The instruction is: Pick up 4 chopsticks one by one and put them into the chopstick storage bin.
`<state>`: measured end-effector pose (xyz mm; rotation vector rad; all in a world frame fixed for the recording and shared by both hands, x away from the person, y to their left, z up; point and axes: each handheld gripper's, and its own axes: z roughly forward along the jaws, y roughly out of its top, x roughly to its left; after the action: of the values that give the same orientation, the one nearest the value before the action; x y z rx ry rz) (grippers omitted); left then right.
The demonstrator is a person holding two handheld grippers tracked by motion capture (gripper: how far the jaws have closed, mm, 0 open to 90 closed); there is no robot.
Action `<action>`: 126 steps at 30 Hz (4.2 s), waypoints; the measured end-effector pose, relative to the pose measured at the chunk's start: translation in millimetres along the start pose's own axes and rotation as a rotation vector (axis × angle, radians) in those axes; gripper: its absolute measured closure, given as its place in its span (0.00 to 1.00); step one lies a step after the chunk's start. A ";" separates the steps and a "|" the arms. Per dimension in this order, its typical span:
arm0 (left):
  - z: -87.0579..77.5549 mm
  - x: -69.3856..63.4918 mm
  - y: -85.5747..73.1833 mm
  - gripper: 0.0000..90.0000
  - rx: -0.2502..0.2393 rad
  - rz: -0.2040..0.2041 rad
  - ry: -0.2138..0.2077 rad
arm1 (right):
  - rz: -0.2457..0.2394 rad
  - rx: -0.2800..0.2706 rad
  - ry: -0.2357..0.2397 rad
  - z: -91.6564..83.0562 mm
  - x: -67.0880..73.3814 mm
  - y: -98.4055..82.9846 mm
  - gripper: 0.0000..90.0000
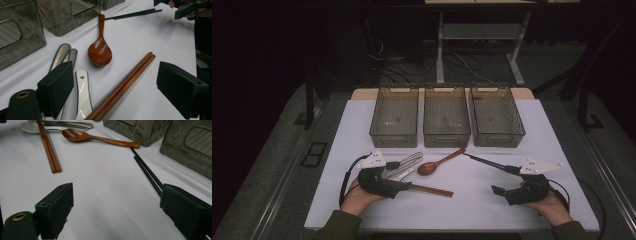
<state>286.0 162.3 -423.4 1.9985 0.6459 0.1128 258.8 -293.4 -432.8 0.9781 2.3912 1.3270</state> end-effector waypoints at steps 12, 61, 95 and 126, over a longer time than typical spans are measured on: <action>7.5 -2.8 5.9 0.32 0.029 0.023 -0.037 | 0.005 0.008 0.000 2.2 0.7 0.1 0.13; 114.6 -51.9 40.0 0.68 0.308 0.233 -0.233 | 0.010 0.017 0.006 4.6 0.6 0.0 0.13; 120.1 -43.2 39.6 0.77 0.324 0.261 -0.119 | 0.016 0.023 0.004 5.2 -0.1 -0.2 0.13; 122.2 -38.4 51.6 0.68 0.261 0.167 -0.125 | 0.018 0.019 0.005 4.0 -0.8 -0.2 0.13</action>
<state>315.3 27.9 -434.1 2.2905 0.4296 0.0033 261.3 -291.4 -435.3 1.0050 2.4080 1.3172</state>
